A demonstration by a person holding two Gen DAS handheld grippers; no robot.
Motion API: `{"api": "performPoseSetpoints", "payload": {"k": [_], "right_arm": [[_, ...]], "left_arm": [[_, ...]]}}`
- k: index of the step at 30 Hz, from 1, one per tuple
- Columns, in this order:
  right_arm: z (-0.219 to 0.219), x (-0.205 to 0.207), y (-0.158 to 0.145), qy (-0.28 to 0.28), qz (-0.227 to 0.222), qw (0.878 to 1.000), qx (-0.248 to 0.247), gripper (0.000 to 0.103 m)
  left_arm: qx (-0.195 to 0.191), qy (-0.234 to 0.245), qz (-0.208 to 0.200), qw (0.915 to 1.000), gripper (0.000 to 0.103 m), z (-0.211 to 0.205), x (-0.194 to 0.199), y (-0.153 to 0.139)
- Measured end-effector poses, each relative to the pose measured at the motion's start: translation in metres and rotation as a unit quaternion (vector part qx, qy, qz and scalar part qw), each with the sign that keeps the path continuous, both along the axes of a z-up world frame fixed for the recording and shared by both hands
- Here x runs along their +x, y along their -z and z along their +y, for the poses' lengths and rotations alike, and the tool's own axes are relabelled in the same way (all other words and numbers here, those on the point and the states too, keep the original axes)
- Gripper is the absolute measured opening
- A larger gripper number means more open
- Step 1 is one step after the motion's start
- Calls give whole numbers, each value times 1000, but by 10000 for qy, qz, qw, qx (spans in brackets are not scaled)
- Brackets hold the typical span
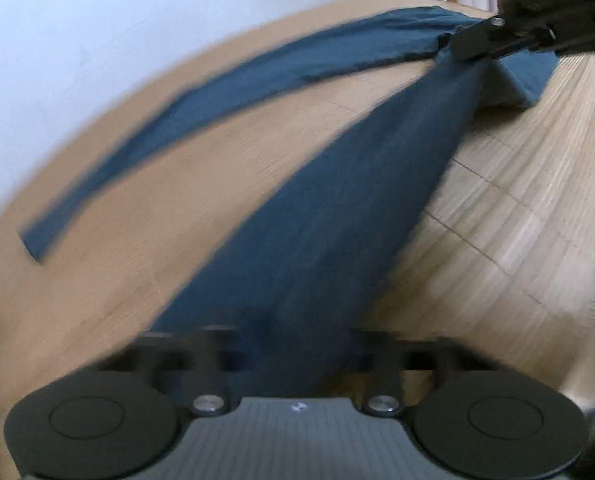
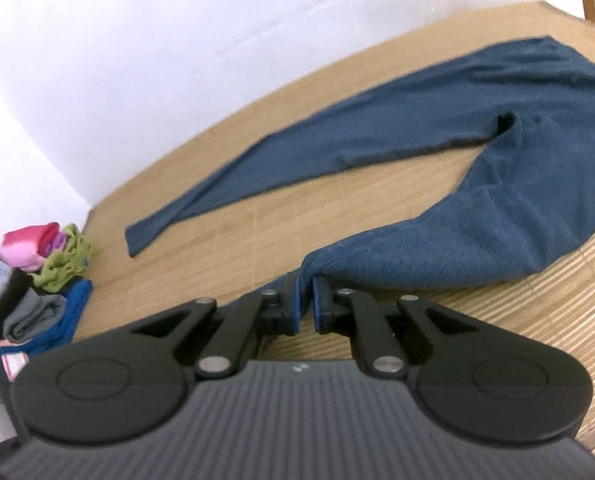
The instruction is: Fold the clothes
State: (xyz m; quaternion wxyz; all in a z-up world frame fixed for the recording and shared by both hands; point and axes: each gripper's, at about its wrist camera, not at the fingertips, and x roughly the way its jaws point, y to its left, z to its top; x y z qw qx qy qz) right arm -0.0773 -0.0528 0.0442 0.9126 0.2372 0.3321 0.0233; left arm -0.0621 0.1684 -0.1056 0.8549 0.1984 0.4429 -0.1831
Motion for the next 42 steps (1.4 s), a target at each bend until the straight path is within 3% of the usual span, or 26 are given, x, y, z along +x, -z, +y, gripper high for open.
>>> {"api": "performPoseSetpoints", "payload": {"k": [2, 4, 5, 7, 8, 9, 12, 14, 17, 19, 21, 22, 25, 27, 31, 35, 37, 38, 39, 42], "right_arm": [[1, -7, -5, -51, -129, 9999, -6, 10], [-1, -14, -11, -57, -277, 9996, -31, 9], [-4, -18, -19, -61, -371, 9993, -55, 9], [-11, -22, -37, -99, -583, 9981, -150, 9], [-13, -22, -47, -135, -703, 9972, -223, 9], [-15, -17, -55, -187, -779, 9964, -263, 9], [-3, 26, -55, -616, -783, 9946, -288, 10], [15, 65, -42, -1003, -647, 9921, -387, 12], [59, 132, 8, -1515, 176, 9863, -634, 17], [84, 163, 42, -1686, 811, 9774, -986, 21], [92, 159, 47, -1615, 783, 9773, -1124, 21], [96, 157, 49, -1577, 759, 9774, -1188, 21], [84, 131, 32, -1635, 359, 9819, -884, 32], [74, 112, 24, -1736, 147, 9823, -686, 48], [70, 85, 25, -2203, 75, 9669, -1283, 52], [83, 83, 43, -2650, 304, 9416, -2056, 52], [87, 89, 53, -2688, 458, 9347, -2280, 52], [87, 92, 57, -2672, 543, 9330, -2349, 52], [86, 94, 61, -2641, 699, 9330, -2343, 52], [90, 99, 63, -2745, 989, 9325, -2127, 54]], "left_arm": [[-478, 141, 346, 9982, 3, 14, -3, -15], [-1127, 384, 668, 9906, 3, 25, -11, -42], [-1727, 530, 912, 9793, 3, 34, -17, -61], [-2912, 733, 1263, 9455, 3, 52, -24, -96], [-3272, 748, 1263, 9335, 4, 60, -26, -111], [-3388, 637, 1131, 9319, 4, 67, -27, -121], [-3449, -65, 932, 9340, 4, 90, -20, -124], [-3314, -773, 1000, 9350, 4, 110, -9, -108], [-2708, -2009, 1288, 9326, 7, 148, 10, -62], [-2276, -2800, 1452, 9213, 8, 174, 17, -37], [-2209, -3265, 1496, 9067, 10, 198, 13, -30], [-2275, -3323, 1453, 9037, 10, 205, 7, -32], [-2441, -3160, 1314, 9074, 28, 203, -9, -47], [-2421, -2954, 1338, 9144, 40, 191, -13, -48], [-2051, -2496, 1376, 9363, 48, 160, -24, -44], [-1827, -2279, 1529, 9441, 48, 144, -23, -28], [-1882, -2164, 1516, 9459, 45, 143, -20, -24], [-1614, -2156, 1433, 9523, 35, 141, -17, -23], [-1343, -2152, 1350, 9578, 32, 140, -13, -22], [-659, -2330, 1129, 9637, 31, 153, 6, -24]]}}
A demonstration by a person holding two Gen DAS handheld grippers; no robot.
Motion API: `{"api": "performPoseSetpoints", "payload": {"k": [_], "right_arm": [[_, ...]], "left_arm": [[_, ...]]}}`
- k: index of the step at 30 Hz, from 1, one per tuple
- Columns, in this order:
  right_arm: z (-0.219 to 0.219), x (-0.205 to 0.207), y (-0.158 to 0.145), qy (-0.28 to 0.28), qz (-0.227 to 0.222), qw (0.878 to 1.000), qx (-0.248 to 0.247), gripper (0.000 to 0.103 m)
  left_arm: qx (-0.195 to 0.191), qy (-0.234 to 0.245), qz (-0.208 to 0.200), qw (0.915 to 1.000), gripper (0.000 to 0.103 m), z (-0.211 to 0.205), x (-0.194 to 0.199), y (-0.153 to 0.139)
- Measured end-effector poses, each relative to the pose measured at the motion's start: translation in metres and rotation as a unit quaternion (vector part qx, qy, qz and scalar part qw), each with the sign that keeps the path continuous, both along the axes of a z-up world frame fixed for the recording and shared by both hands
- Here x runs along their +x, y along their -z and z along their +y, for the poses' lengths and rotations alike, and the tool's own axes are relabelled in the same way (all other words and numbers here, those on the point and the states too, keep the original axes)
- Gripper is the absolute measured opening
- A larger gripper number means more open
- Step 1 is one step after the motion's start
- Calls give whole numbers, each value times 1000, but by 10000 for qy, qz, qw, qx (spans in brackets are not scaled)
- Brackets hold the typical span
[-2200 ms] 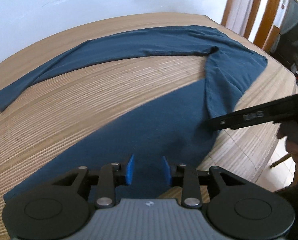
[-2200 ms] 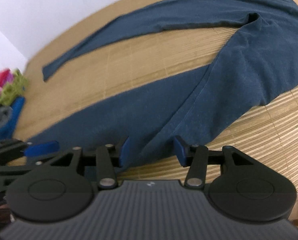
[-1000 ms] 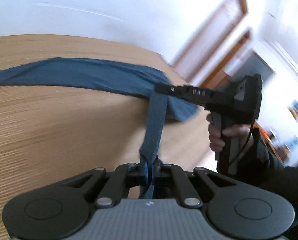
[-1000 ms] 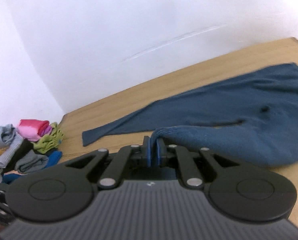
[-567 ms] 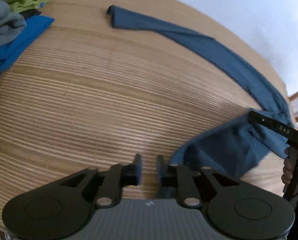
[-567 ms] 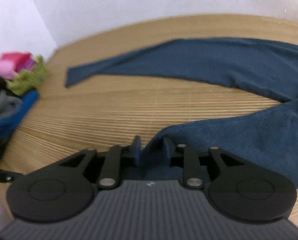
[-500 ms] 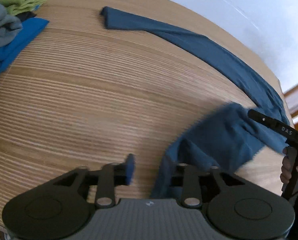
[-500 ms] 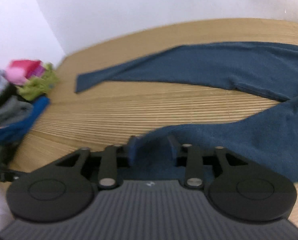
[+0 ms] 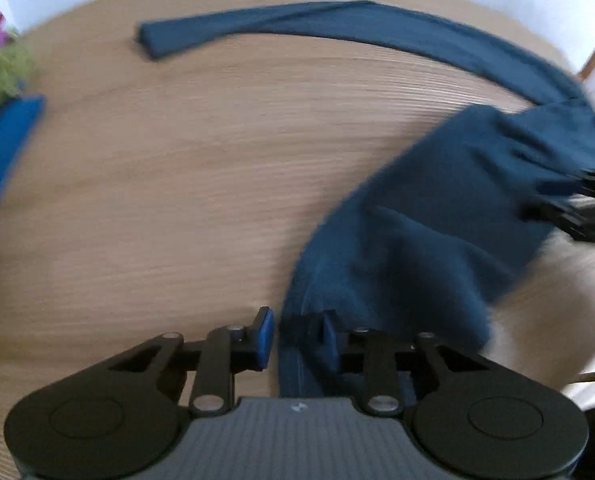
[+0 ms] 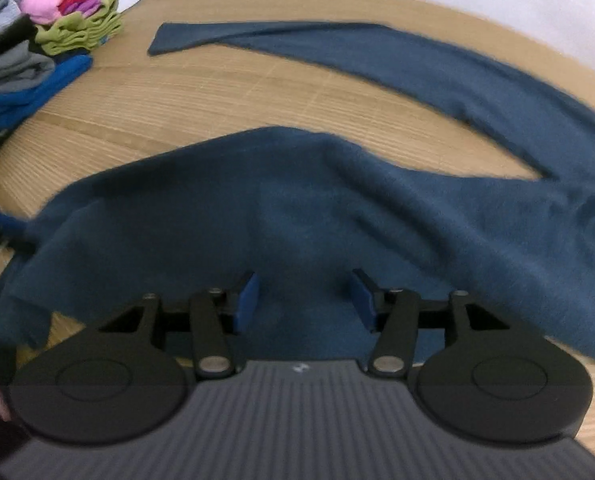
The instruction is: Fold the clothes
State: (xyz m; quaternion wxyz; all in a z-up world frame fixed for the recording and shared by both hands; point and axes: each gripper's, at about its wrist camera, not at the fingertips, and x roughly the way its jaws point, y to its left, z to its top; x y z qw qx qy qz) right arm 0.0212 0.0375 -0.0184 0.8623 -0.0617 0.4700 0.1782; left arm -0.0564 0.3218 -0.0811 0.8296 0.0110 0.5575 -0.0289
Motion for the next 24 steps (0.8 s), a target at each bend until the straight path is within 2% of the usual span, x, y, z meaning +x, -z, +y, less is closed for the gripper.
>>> {"api": "performPoseSetpoints", "payload": {"k": [1, 3, 6, 9, 10, 12, 17, 20, 24], "right_arm": [[3, -1, -1, -53, 92, 9999, 56, 54], [24, -11, -2, -552, 195, 9983, -49, 54], [58, -30, -3, -1294, 321, 9911, -10, 55], [86, -43, -3, -1584, 196, 9869, -234, 66], [90, -45, -2, -1609, 140, 9865, -258, 66], [87, -43, -3, -1485, 149, 9886, -196, 65], [55, -30, -20, -550, 30, 9976, 410, 63], [37, -30, -25, -133, 7, 9983, 565, 63], [14, -39, -25, 401, -55, 9968, 689, 63]], "left_arm": [[174, -73, -22, 9998, 32, 8, 5, -1], [322, -223, -41, 9992, 38, 22, 13, -4], [559, -448, -102, 9974, 35, 35, 19, -7], [984, -624, -209, 9930, 36, 38, 12, -10], [915, -692, -235, 9931, 36, 41, 8, -12], [720, -785, -318, 9938, 38, 45, 0, -16], [600, -930, -544, 9924, 46, 31, -12, -28], [460, -941, -689, 9921, 48, 14, -12, -36], [365, -795, -966, 9915, 51, -29, -21, -48]]}}
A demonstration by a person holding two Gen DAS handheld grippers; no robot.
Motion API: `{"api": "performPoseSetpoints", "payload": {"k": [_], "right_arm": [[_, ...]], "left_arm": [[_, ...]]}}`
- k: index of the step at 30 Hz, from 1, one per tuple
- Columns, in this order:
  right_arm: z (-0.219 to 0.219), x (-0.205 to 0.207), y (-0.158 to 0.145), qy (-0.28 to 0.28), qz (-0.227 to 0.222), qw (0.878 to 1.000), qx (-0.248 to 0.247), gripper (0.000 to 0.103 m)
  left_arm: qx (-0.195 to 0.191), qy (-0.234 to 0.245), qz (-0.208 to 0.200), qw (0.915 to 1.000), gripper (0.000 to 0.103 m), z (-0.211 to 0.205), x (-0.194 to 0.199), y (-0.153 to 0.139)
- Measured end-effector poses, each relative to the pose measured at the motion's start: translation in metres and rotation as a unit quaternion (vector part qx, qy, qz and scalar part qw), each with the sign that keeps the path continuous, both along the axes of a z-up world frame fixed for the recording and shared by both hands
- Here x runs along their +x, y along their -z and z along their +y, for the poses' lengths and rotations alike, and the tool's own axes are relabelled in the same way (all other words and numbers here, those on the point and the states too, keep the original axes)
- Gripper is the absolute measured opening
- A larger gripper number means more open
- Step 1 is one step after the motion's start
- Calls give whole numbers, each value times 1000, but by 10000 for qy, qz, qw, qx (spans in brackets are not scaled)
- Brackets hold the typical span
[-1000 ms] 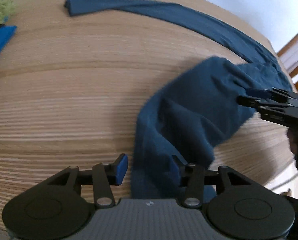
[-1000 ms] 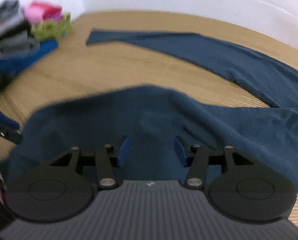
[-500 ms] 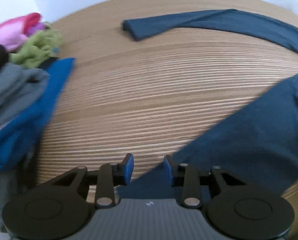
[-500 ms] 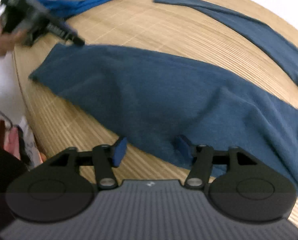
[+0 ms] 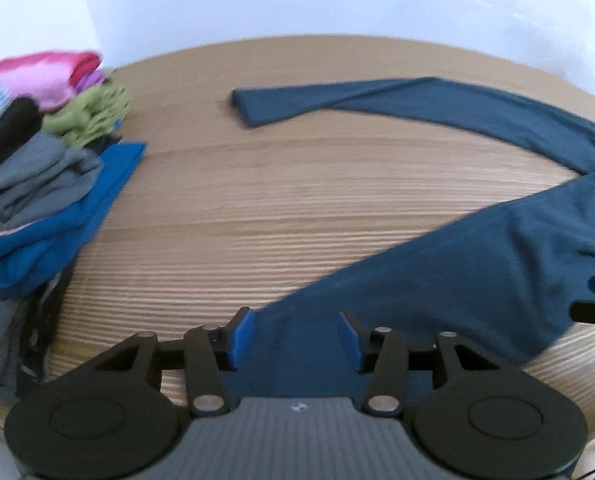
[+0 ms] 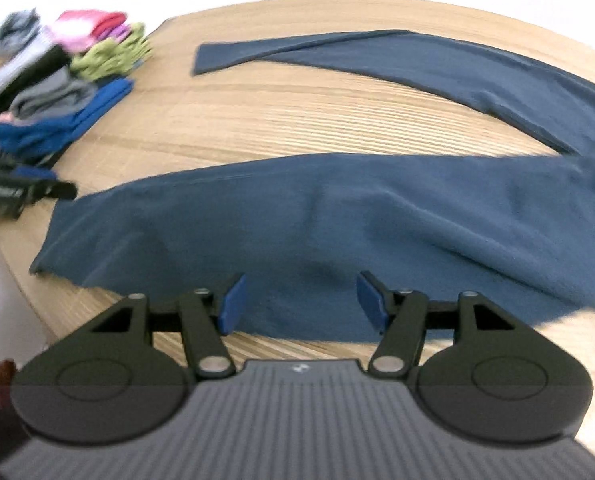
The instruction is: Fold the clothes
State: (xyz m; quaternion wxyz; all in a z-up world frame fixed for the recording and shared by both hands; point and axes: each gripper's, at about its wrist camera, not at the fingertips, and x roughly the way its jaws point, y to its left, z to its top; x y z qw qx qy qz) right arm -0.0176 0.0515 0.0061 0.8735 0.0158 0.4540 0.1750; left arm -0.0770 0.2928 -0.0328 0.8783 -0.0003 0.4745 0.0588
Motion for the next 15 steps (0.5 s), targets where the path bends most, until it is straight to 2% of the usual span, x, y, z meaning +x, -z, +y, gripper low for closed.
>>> {"api": "performPoseSetpoints", "payload": {"k": [3, 8, 11, 15], "right_arm": [[-30, -12, 1, 408, -79, 9989, 226, 63], [-110, -41, -5, 1298, -384, 9900, 399, 63], [-178, -70, -7, 1984, -528, 9772, 542, 63], [-259, -96, 0, 2740, -465, 9585, 641, 64]], "left_arm": [[-270, 332, -128, 9990, 52, -46, 2, -6], [-116, 1067, -104, 9942, 53, -142, 19, -7], [-52, 1438, -123, 9895, 53, -202, 24, -4], [-132, 1519, 14, 9883, 53, -268, 24, 7]]}}
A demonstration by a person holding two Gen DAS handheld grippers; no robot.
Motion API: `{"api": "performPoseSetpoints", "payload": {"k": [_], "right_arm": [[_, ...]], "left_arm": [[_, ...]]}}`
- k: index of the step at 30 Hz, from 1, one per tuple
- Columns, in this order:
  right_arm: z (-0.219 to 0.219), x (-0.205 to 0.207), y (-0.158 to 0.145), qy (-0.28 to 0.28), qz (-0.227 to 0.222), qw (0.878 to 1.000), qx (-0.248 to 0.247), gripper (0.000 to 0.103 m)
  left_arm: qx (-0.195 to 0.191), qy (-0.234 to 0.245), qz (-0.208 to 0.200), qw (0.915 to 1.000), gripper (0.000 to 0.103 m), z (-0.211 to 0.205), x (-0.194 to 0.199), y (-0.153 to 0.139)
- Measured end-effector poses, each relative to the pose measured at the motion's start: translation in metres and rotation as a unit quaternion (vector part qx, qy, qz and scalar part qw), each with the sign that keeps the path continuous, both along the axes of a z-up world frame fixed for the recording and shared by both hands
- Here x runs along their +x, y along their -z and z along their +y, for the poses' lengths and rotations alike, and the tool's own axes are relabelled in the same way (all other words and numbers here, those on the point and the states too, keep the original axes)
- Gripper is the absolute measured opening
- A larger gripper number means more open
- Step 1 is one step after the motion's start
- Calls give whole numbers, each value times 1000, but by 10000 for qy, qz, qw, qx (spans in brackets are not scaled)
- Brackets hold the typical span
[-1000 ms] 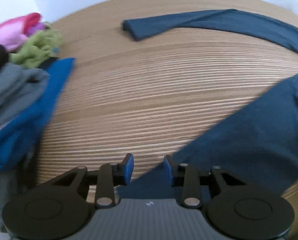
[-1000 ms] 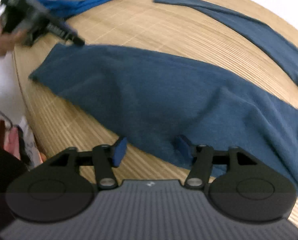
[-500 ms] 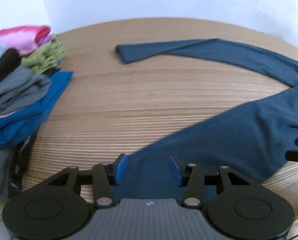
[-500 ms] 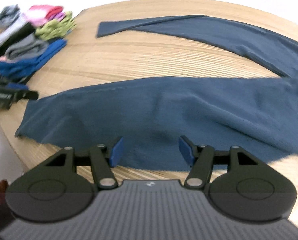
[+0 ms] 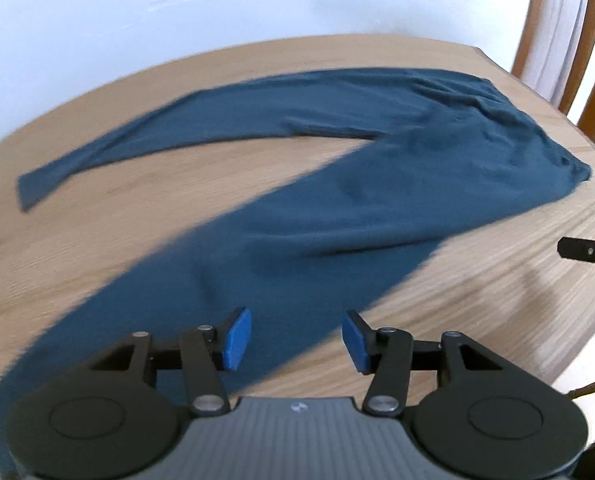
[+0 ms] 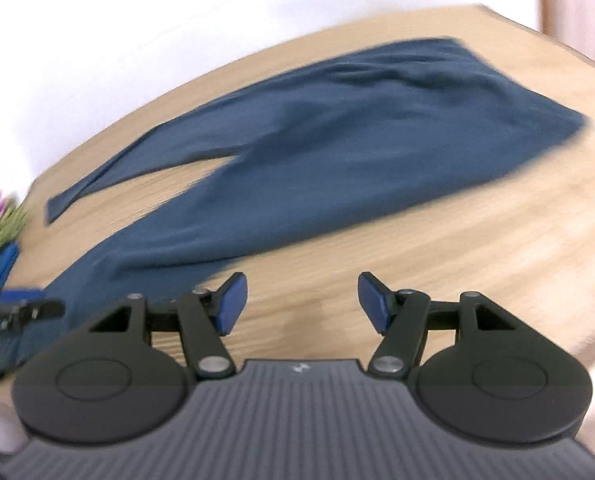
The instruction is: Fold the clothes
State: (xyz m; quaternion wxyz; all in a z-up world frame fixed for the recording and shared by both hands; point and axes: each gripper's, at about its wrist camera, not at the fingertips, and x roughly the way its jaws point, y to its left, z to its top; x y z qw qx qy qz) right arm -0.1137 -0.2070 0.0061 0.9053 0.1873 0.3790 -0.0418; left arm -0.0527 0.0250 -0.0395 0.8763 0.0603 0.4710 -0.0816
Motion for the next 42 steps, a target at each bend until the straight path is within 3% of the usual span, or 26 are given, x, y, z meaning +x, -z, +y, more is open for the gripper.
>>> {"api": "performPoseSetpoints", "payload": {"k": [6, 10, 12, 16, 19, 21, 23, 25, 26, 27, 29, 32, 33, 34, 36, 38, 42], "right_arm": [[-96, -15, 5, 840, 62, 9963, -156, 64], [-146, -4, 15, 1182, 14, 9923, 383, 66], [-157, 4, 23, 1318, 8, 9877, 841, 66], [-153, 32, 35, 990, 193, 9870, 1252, 66], [-149, 47, 34, 905, 161, 9910, 973, 65], [-153, 51, 32, 1046, 68, 9910, 828, 65], [-167, 52, 33, 1359, 10, 9878, 757, 65], [-185, 55, 35, 1665, 26, 9832, 747, 65], [-197, 57, 35, 1831, 5, 9803, 738, 65], [-206, 61, 37, 1948, -26, 9782, 719, 65], [-226, 69, 40, 2174, -89, 9737, 679, 67], [-245, 94, 56, 2137, 16, 9731, 862, 71], [-245, 101, 59, 2034, -236, 9761, 725, 71], [-245, 108, 60, 1921, -268, 9790, 621, 66], [-245, 123, 57, 1801, -299, 9812, 619, 9], [-250, 129, 44, 1828, -590, 9771, 914, 9], [-258, 113, -26, 1815, -1239, 9720, 832, 9]], "left_arm": [[214, 9, 255, 9994, 53, -67, -3, 16], [409, 13, 233, 9989, 53, -70, 10, 24], [447, 90, 249, 9987, 53, -69, 21, 30], [394, 435, 371, 9976, 54, -76, 40, 45], [382, 618, 543, 9959, 60, -85, 51, 58], [438, 627, 425, 9962, 71, -88, 55, 62], [300, 513, 487, 9970, 71, -84, 62, 62], [90, 362, 546, 9978, 66, -77, 69, 63], [69, 299, 490, 9983, 56, -76, 71, 63], [45, 248, 479, 9985, 38, -76, 74, 62], [-15, 94, 534, 9985, 18, -77, 80, 60], [-100, -75, 692, 9975, 9, -77, 87, 58], [-147, -100, 783, 9968, 8, -76, 88, 56], [-201, -90, 879, 9959, 8, -75, 86, 54], [-308, -69, 1071, 9937, 7, -73, 82, 48], [-418, -32, 1270, 9910, 5, -72, 77, 43], [-372, 534, 1814, 9812, 4, -78, 51, 37]]}}
